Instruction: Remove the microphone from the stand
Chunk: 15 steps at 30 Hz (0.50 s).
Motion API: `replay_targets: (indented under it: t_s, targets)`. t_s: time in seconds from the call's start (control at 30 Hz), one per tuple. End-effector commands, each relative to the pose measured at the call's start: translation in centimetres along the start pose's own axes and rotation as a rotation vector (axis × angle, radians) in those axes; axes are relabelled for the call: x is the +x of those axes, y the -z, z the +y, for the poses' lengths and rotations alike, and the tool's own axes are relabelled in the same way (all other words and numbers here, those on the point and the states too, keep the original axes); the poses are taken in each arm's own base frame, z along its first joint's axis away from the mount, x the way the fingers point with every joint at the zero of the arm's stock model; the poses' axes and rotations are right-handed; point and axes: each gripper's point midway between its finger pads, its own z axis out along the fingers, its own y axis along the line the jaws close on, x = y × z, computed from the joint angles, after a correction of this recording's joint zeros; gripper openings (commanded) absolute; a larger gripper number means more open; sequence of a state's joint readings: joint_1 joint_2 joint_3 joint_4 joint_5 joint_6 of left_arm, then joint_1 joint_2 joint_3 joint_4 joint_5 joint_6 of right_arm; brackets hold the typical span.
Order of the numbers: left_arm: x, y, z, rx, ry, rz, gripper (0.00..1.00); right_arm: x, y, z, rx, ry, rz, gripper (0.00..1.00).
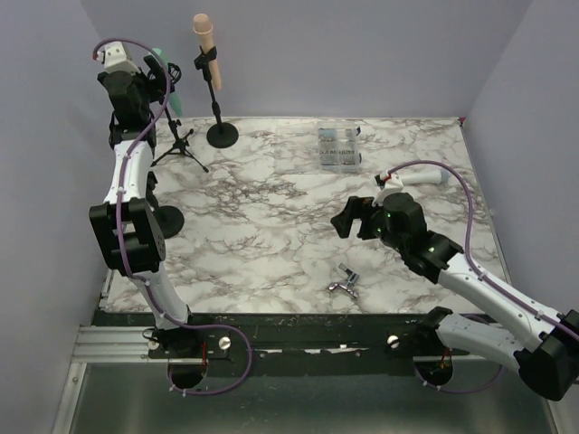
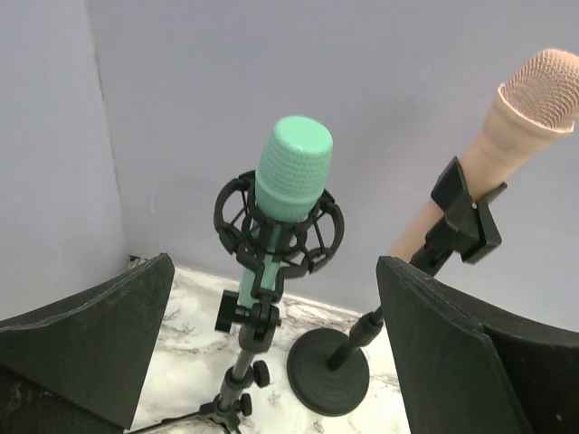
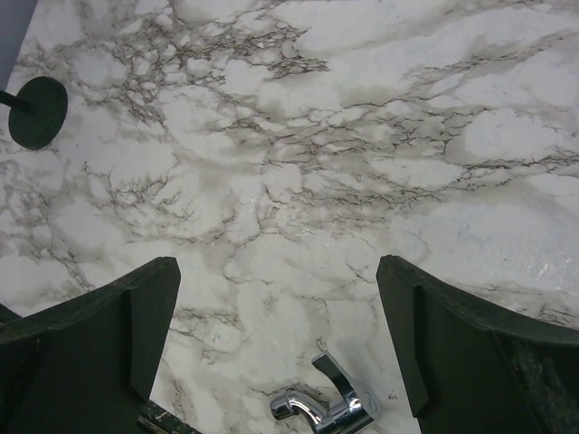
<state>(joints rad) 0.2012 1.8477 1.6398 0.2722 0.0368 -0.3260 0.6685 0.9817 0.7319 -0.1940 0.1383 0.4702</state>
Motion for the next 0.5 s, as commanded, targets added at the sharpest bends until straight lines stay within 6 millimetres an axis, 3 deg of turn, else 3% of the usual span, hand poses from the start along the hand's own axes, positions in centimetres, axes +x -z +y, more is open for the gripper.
replay_targets:
  t_s: [0.0,0.33,0.47]
  targets:
    - [3.5,-1.7,1.3,-0.057,0.022,0.146,0.98,-0.3,-0.5,0.2,-0.003,0.009,-0.016,1.00]
    - [7.1,-3.4,2.9,-0.081,-0.037,0.193,0.98,-0.2,-1.1,0.2,0.003,0.025,-0.003,1.00]
    - [8.3,-3.8,3.4,-0.087,-0.045,0.215,0.91,-0.3,-1.0,0.1,0.011,0.028,-0.007,1.00]
